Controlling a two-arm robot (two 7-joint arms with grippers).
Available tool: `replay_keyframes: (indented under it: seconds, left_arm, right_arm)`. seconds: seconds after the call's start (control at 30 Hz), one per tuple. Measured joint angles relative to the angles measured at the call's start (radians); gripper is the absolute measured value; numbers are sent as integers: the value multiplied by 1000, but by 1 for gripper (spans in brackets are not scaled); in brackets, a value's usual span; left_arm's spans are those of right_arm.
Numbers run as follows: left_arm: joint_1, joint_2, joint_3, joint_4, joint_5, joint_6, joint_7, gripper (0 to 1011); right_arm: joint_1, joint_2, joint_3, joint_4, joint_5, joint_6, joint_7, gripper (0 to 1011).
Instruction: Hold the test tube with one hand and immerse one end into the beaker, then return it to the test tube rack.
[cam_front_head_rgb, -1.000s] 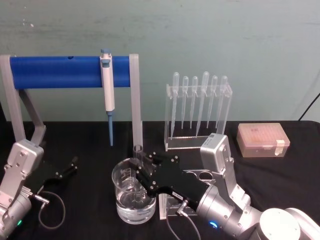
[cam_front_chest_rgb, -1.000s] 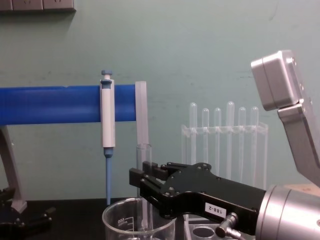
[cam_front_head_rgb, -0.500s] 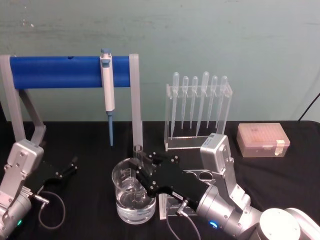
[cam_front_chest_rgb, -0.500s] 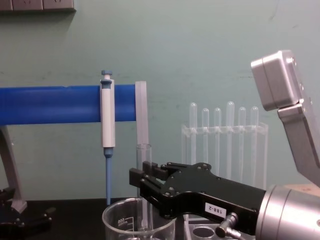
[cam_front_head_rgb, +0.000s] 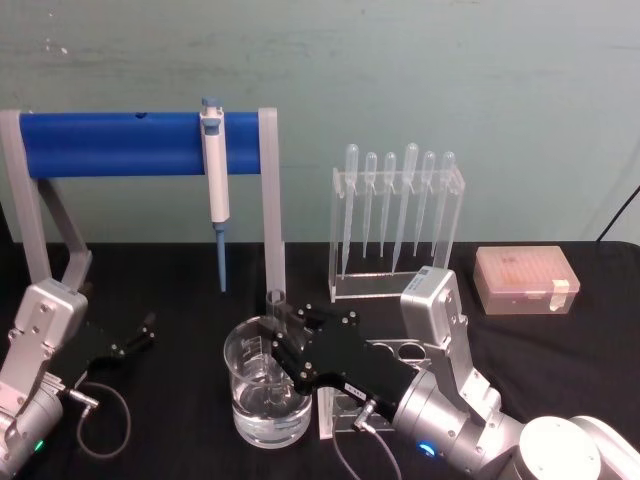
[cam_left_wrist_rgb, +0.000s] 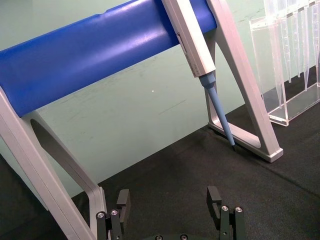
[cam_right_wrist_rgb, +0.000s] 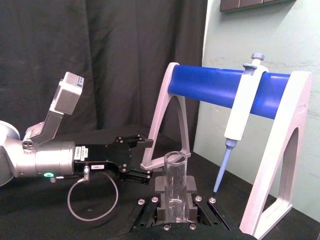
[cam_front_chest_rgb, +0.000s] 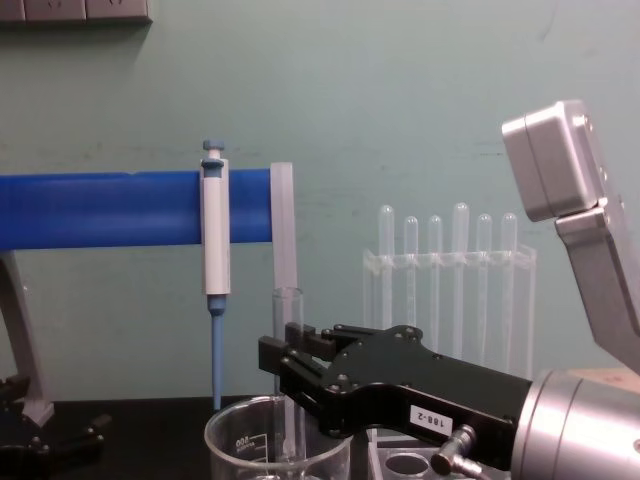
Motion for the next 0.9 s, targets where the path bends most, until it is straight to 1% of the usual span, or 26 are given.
replay_keyframes:
  seconds: [0.9]
  left_arm:
    - [0, 0, 0, 0, 0, 0, 0, 1000]
  right_arm:
    - [0, 0, 0, 0, 0, 0, 0, 226]
